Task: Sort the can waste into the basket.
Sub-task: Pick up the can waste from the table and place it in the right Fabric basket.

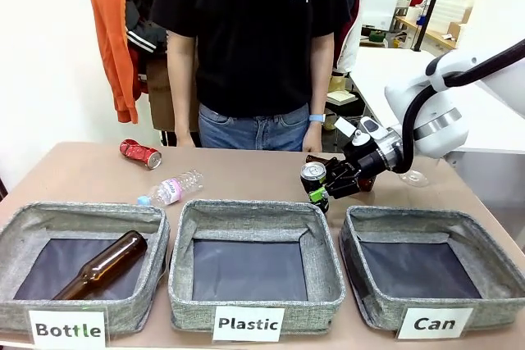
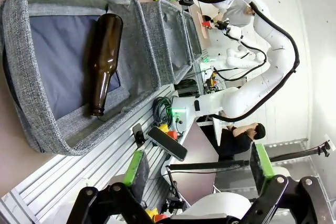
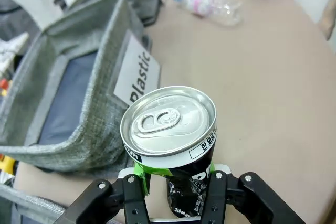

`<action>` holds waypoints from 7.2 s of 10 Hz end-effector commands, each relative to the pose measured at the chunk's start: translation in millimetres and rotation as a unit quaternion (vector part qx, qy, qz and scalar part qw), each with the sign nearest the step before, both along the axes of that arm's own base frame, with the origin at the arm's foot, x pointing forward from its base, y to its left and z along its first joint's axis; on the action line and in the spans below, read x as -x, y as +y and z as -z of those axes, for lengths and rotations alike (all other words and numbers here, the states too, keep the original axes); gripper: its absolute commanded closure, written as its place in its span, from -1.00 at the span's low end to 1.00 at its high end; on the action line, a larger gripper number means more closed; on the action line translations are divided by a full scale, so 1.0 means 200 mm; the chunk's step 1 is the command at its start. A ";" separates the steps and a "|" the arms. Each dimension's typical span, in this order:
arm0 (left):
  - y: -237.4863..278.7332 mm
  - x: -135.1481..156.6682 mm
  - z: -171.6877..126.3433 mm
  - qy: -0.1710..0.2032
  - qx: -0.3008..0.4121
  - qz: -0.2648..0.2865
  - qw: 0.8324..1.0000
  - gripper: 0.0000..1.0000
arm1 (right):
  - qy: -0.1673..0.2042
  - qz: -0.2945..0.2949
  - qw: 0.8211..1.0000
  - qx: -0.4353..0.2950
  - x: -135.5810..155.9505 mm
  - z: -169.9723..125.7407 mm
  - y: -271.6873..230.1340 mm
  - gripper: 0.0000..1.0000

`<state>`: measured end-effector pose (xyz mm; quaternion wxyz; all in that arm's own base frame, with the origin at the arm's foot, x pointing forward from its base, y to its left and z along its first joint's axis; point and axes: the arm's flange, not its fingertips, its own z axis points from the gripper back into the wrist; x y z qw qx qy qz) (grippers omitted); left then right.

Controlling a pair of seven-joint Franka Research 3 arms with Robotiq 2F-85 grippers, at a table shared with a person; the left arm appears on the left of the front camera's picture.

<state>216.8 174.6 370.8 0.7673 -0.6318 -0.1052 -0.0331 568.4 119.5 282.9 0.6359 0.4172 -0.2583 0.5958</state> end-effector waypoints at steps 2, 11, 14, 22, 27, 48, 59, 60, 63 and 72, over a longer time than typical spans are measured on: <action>0.00 0.02 -0.02 0.003 0.007 -0.002 1.000 -1.00 | -0.027 -0.002 0.999 -0.032 0.01 -0.05 -0.02 1.00; 0.00 0.02 -0.02 0.003 0.007 -0.002 1.000 -1.00 | -0.009 -0.198 0.966 0.167 1.53 -0.93 0.27 1.00; 0.00 0.02 -0.02 0.003 0.007 -0.002 1.000 -1.00 | -0.016 -0.187 0.968 0.164 1.57 -0.92 0.28 1.00; 0.00 0.02 -0.02 0.003 0.007 -0.002 1.000 -1.00 | 0.070 -0.028 0.943 0.323 1.72 -1.09 -0.30 0.12; 0.00 0.02 -0.02 0.003 0.007 -0.002 1.000 -1.00 | -0.041 0.150 0.869 0.470 1.65 -1.27 -0.77 0.12; 0.00 0.02 -0.02 0.003 0.007 -0.002 1.000 -1.00 | -0.032 0.194 0.931 0.307 1.25 -1.16 -0.56 -1.00; 0.00 0.02 -0.02 0.003 0.007 -0.002 1.000 -1.00 | 0.249 0.270 0.928 -0.064 1.21 -0.83 -0.97 -1.00; 0.00 0.02 -0.02 0.003 0.007 -0.002 1.000 -1.00 | 0.249 0.270 0.928 -0.064 1.21 -0.83 -0.97 -1.00; 0.00 0.02 -0.02 0.003 0.007 -0.002 1.000 -1.00 | 0.249 0.270 0.928 -0.064 1.21 -0.83 -0.97 -1.00; -0.08 -0.05 -0.18 -0.089 -0.054 0.047 0.993 -1.00 | 0.249 0.270 0.928 -0.064 1.21 -0.83 -0.97 -1.00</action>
